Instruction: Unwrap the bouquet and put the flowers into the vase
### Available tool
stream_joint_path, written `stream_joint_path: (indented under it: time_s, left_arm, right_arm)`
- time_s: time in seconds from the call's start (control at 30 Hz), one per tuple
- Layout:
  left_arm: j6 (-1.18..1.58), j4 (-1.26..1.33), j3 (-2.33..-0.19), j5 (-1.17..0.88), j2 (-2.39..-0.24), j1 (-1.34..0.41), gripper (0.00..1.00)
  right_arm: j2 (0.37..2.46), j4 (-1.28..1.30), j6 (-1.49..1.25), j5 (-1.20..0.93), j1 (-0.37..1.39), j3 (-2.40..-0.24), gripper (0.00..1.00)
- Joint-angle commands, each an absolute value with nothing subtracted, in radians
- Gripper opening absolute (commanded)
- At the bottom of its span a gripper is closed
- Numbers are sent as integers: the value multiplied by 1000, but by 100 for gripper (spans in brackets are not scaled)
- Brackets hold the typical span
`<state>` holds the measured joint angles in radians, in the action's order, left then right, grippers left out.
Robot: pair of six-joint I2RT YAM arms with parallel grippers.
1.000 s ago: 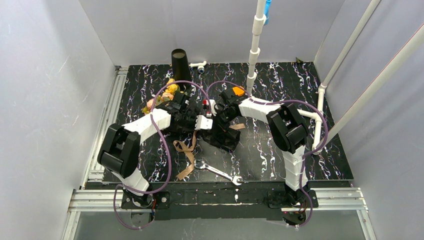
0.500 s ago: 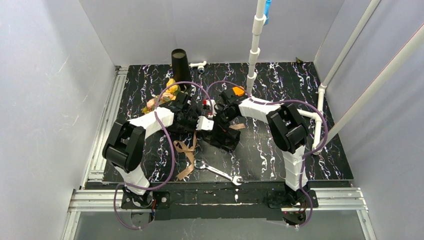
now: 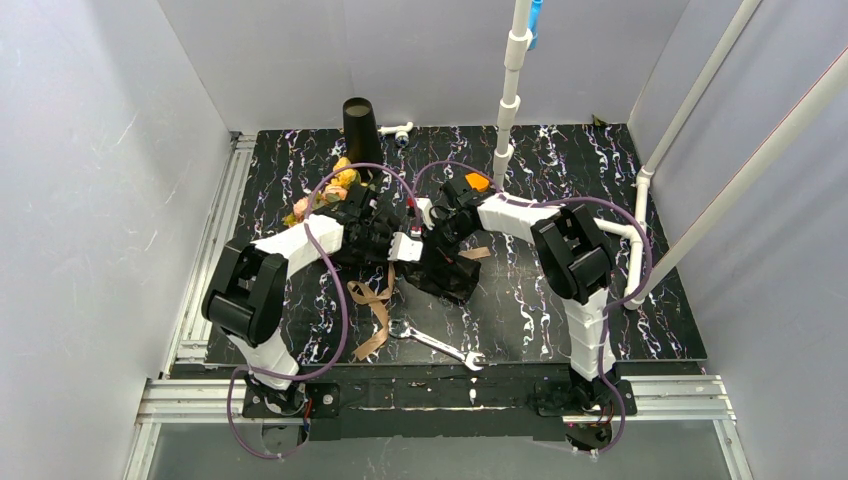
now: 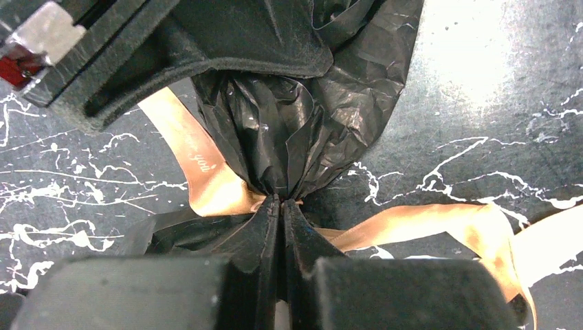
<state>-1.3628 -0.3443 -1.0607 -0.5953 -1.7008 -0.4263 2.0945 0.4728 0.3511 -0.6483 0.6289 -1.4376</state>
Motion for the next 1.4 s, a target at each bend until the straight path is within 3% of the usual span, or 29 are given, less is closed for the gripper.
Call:
stream_joint_path:
  time_s: [0.0,0.3,0.6,0.77,0.97,1.37]
  left_arm:
    - [-1385,-463,-1044,-560,-1614,-392,0]
    - [-1468,-542,-969,-579,-1511,-393,0]
    - [-1493,-405,-797,-565,-1381,-393,0]
    - [-1335,-430,-861,-604,-1368,-393,0]
    - [-1221,-388,-921,-572,-1394,-436,17]
    - [-1100,-196,-952,-346,-1639,-497,30]
  right_arm:
    - [2195,624,334,-555,618,-1403,1]
    - [2212,611,296,-557,591,-1416,1]
    - [2205,595,276,-551,581,-1405,1]
    - [2195,601,295,-558,582,-1408,1]
    - [2187,601,300,-581,583,-1398,1]
    - [2179,606,311,-601,584,-1388,1]
